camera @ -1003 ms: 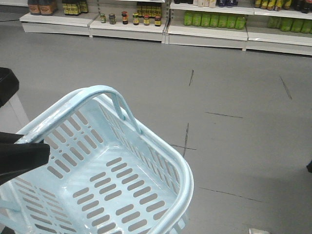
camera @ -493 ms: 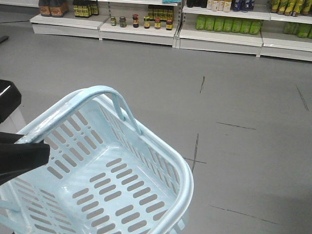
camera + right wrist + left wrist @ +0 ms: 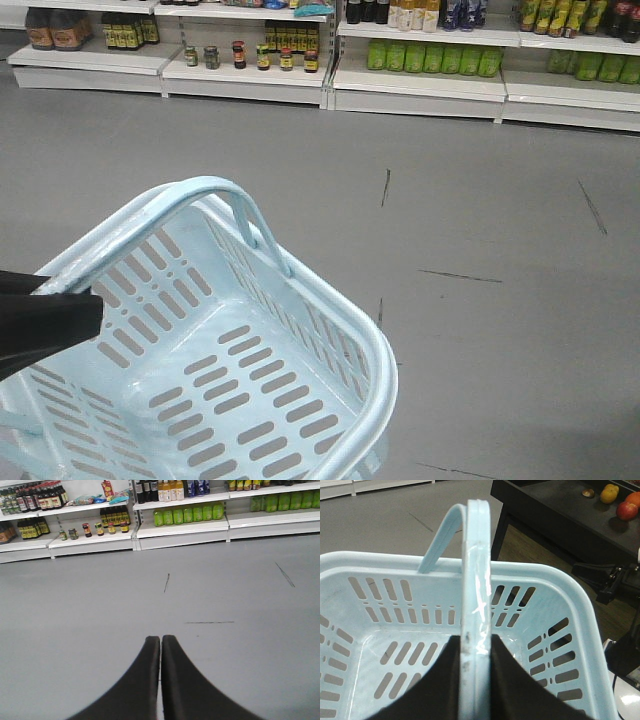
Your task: Pick three apples into basket with both arms
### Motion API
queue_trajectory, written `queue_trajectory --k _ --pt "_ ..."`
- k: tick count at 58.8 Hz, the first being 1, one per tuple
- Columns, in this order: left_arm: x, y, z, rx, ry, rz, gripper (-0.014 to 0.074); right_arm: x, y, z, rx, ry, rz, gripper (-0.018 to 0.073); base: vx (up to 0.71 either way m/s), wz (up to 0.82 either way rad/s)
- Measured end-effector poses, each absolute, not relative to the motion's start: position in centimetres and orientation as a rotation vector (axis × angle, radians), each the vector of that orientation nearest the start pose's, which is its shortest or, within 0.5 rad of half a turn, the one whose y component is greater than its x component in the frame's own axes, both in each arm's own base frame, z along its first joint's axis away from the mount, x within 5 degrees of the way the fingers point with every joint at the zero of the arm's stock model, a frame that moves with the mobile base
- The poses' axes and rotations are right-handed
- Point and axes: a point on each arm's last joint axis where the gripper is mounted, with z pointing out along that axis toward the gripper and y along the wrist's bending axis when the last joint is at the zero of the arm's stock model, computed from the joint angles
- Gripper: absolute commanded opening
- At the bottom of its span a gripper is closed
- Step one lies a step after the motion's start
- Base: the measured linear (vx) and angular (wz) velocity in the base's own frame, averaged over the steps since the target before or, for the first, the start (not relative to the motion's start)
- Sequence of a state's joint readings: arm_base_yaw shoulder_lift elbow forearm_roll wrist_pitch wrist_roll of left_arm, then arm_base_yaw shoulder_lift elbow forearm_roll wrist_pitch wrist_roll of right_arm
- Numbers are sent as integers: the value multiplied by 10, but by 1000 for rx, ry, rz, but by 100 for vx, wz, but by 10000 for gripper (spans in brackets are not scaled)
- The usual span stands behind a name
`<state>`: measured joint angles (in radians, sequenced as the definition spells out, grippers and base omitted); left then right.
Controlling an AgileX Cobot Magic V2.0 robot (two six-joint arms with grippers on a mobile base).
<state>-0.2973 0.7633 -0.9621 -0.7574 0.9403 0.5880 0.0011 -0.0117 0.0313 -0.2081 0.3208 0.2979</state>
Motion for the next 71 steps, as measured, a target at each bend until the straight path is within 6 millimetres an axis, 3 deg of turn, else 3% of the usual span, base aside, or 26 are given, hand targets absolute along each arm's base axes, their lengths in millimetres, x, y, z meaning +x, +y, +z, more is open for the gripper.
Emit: queue_trajectory --k 71 --pt "103 -84 402 738 1921 -741 -6 54 -6 175 136 1812 12 -5 29 -16"
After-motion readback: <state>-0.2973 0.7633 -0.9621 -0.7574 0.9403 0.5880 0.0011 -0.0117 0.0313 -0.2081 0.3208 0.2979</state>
